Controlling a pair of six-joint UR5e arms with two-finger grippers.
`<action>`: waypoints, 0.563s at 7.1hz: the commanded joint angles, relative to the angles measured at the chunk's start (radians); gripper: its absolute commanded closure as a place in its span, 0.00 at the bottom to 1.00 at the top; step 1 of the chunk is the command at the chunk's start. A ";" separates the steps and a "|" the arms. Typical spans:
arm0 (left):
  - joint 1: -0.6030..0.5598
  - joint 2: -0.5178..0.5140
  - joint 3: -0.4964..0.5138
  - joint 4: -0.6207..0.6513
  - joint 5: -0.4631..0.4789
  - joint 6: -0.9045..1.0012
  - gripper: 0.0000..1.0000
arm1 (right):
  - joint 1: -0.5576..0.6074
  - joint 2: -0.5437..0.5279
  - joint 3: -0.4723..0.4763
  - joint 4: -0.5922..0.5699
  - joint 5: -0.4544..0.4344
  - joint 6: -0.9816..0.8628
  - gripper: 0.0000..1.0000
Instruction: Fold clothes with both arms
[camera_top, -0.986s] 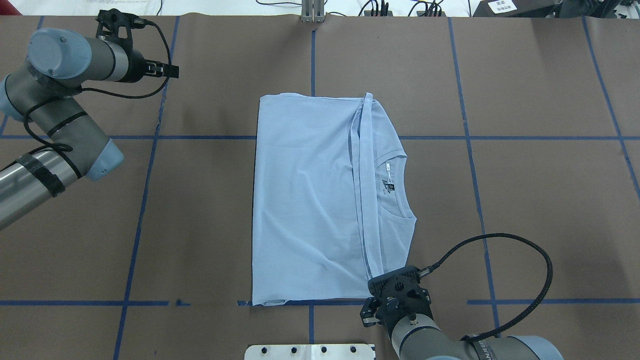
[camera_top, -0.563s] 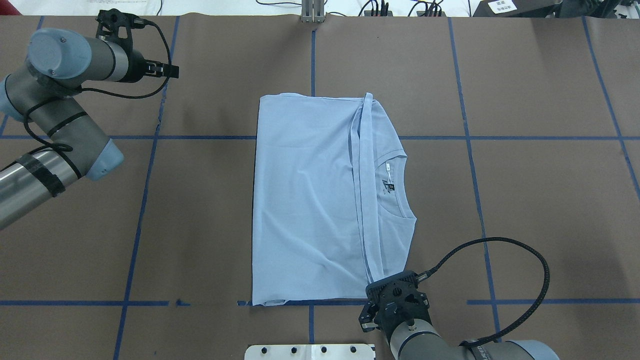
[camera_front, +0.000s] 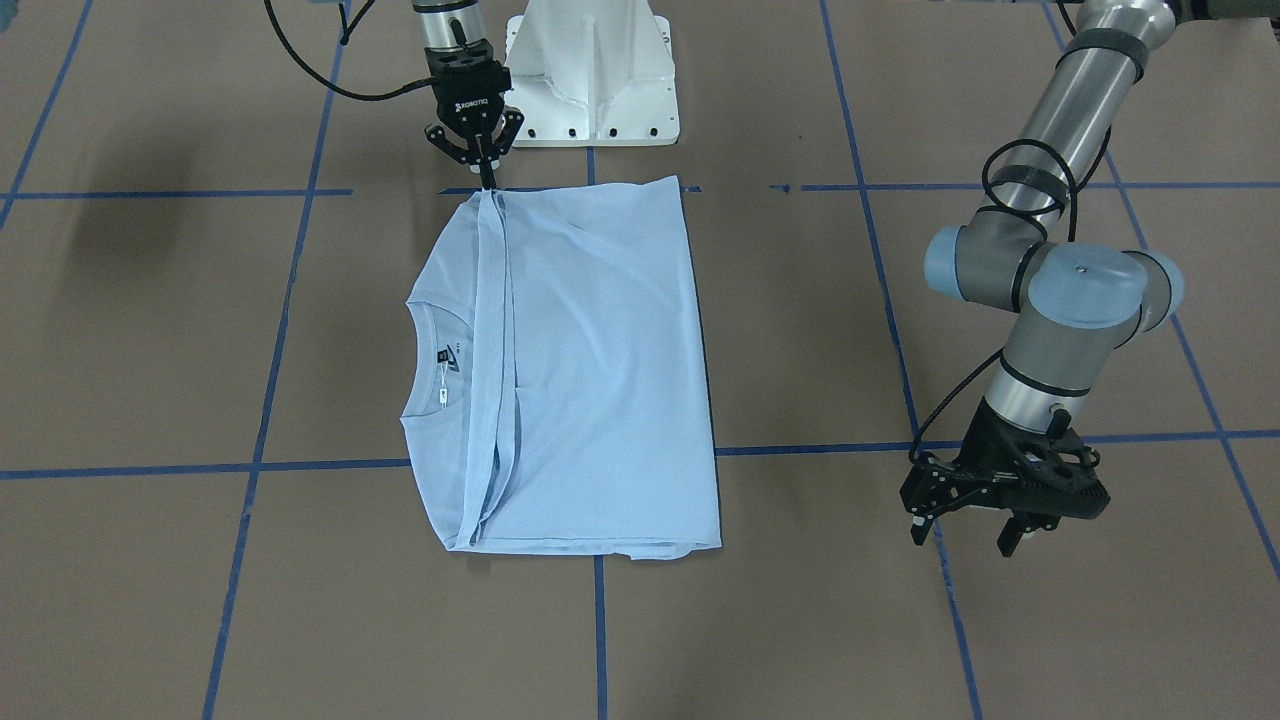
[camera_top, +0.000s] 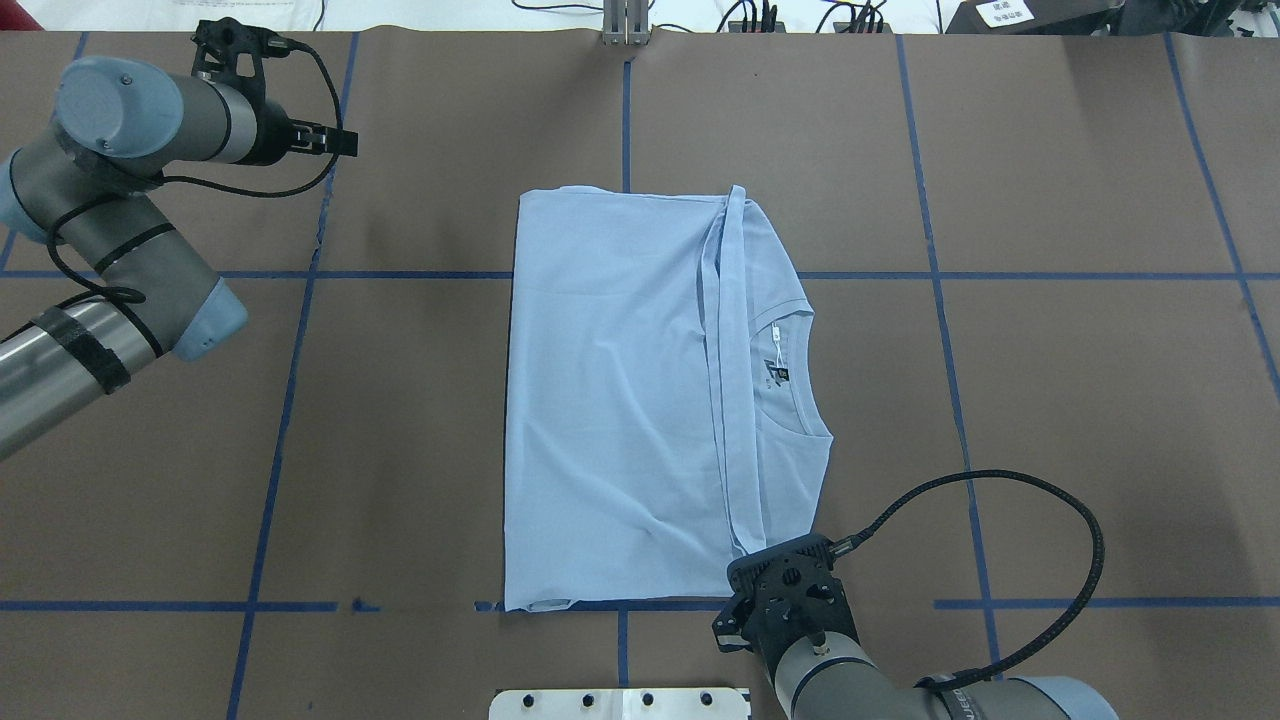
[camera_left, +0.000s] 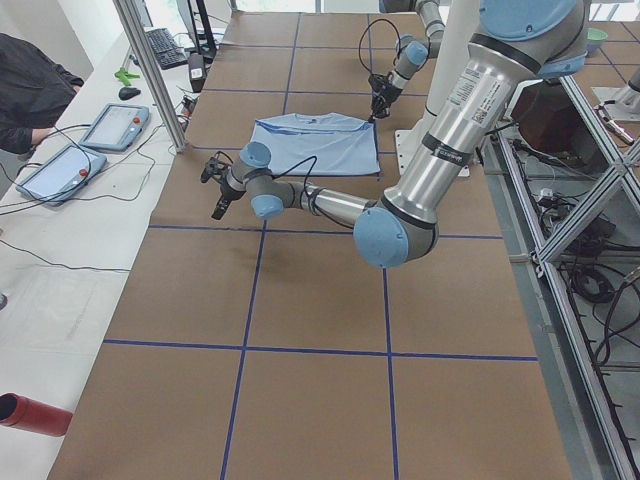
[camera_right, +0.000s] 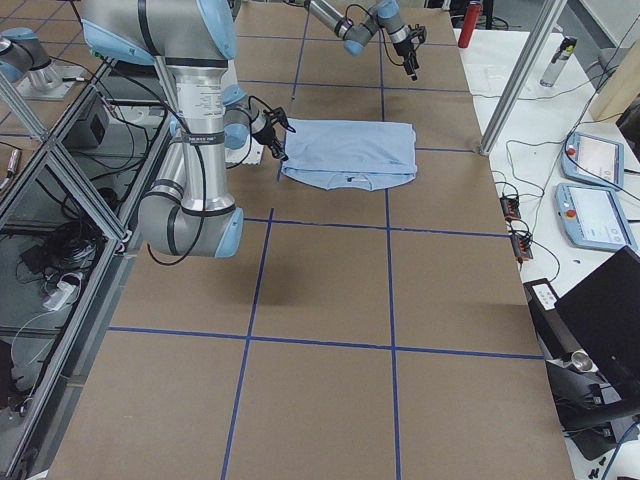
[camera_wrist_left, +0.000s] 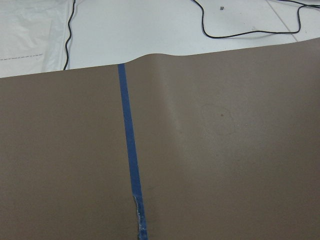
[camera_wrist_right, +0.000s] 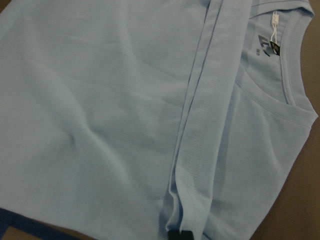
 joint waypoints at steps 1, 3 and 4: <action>0.000 0.000 0.000 0.000 0.000 0.000 0.00 | 0.019 -0.037 0.029 -0.002 0.000 0.014 1.00; 0.000 0.002 0.000 0.000 0.000 0.000 0.00 | 0.013 -0.133 0.046 0.001 -0.003 0.187 1.00; 0.000 0.000 0.000 0.000 0.000 0.000 0.00 | -0.005 -0.137 0.041 0.002 -0.003 0.251 1.00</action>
